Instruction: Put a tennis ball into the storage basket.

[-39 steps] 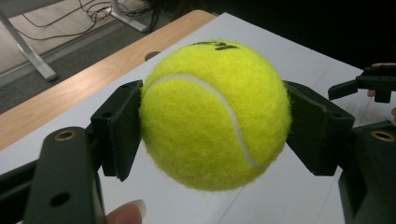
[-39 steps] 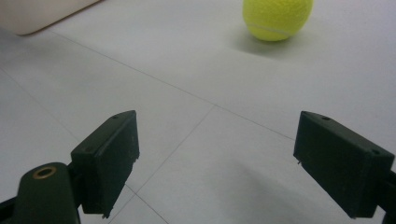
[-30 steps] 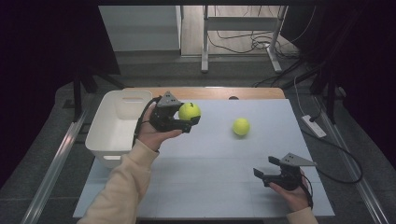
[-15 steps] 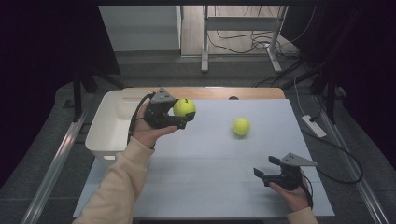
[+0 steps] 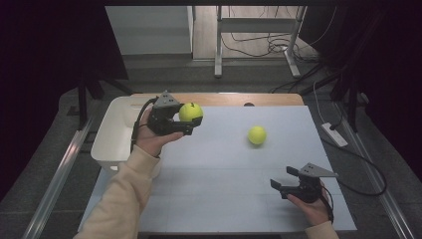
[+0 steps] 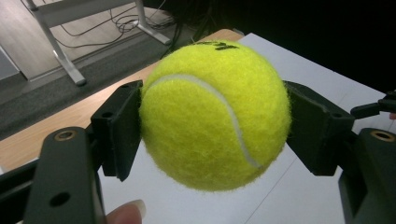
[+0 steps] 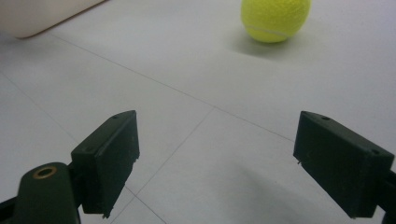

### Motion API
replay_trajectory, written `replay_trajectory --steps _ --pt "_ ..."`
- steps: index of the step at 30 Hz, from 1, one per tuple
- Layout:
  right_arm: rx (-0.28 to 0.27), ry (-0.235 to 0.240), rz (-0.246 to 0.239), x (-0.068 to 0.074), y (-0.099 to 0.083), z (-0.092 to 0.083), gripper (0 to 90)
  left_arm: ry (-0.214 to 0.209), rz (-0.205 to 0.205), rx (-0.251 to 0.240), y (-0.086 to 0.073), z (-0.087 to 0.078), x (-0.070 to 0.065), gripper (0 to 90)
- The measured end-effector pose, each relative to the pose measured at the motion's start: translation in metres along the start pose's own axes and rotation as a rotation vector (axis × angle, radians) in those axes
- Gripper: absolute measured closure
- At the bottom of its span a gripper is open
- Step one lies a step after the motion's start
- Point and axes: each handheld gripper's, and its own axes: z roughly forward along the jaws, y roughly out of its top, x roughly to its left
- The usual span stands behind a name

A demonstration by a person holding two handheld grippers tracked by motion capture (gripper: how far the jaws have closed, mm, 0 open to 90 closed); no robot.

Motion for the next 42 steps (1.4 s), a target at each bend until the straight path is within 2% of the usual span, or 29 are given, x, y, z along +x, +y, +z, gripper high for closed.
replay_trajectory --steps 13,31,42 --pt "-0.001 0.000 -0.003 0.000 0.000 0.000 14.0 0.030 -0.018 -0.004 0.000 -0.003 0.011 27.2" --pt "0.001 0.001 -0.002 0.000 0.000 0.000 14.0 0.086 -0.063 -0.030 -0.005 -0.019 0.034 27.2" --pt "-0.003 -0.001 -0.002 0.000 0.000 -0.001 14.0 0.115 -0.070 -0.024 -0.005 -0.023 0.043 27.2"
